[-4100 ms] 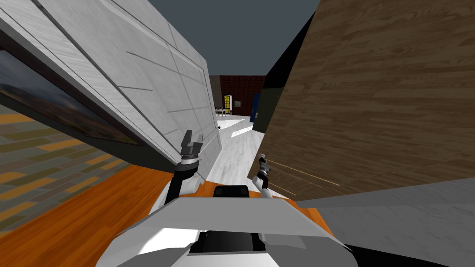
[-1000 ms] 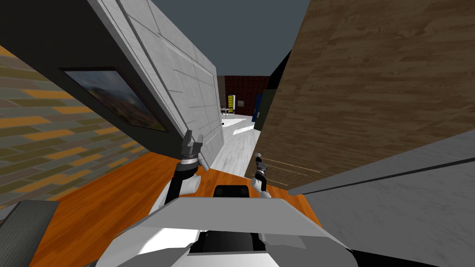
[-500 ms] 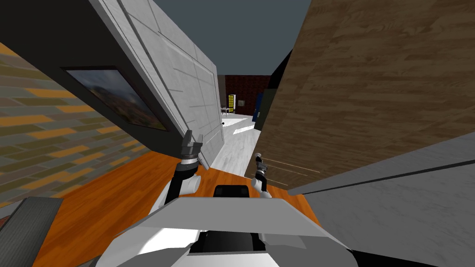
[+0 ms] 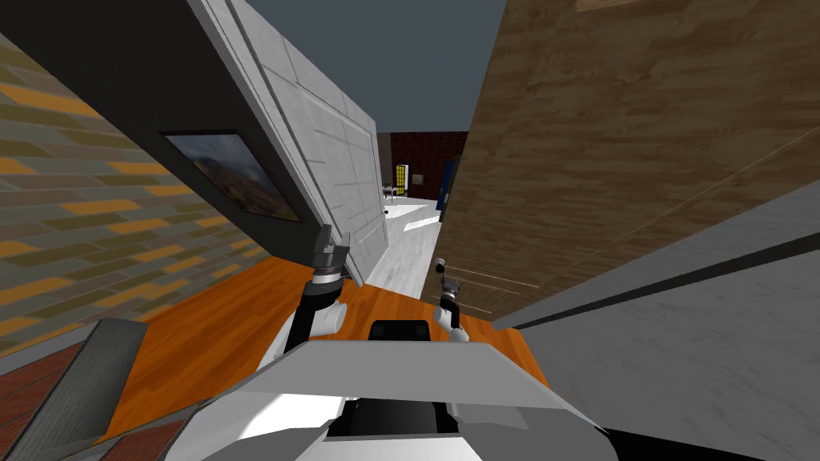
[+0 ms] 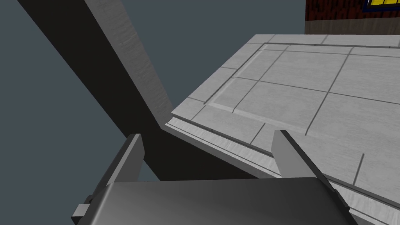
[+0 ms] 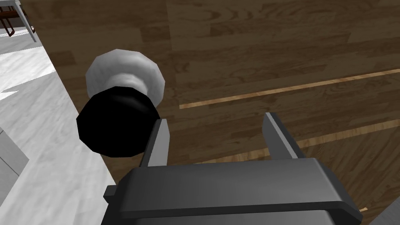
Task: Push the door open
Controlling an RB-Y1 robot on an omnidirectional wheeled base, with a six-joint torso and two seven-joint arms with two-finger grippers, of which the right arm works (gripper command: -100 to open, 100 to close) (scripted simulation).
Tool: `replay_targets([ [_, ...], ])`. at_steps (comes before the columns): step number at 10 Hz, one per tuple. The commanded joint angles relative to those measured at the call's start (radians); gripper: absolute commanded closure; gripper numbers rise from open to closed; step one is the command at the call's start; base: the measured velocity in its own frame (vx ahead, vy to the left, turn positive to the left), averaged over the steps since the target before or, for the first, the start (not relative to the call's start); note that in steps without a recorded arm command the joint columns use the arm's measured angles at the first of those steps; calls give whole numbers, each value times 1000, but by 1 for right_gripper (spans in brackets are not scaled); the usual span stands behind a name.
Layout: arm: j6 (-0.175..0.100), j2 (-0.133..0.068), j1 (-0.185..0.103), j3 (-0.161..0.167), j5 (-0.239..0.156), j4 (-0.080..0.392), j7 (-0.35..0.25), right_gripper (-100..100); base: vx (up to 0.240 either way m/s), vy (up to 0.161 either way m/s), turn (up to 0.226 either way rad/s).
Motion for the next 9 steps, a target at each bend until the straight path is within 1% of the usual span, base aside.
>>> replay_targets([
  [1,17,16,24,18,7,-39,8,-100,-77,16,84],
  [2,25,23,23,43,21,-42,-2,-100,-167,22,185],
  [3,27,26,23,49,24,-43,-5,-100,-212,1,83],
  [5,36,45,23,79,40,-47,-17,-100,-198,-23,71],
  [6,31,42,15,70,36,-35,-11,-100,-88,-24,21],
  [7,24,25,13,70,36,-28,-19,-100,85,-45,22],
  [9,21,16,13,68,34,-26,-23,-100,175,-47,28],
])
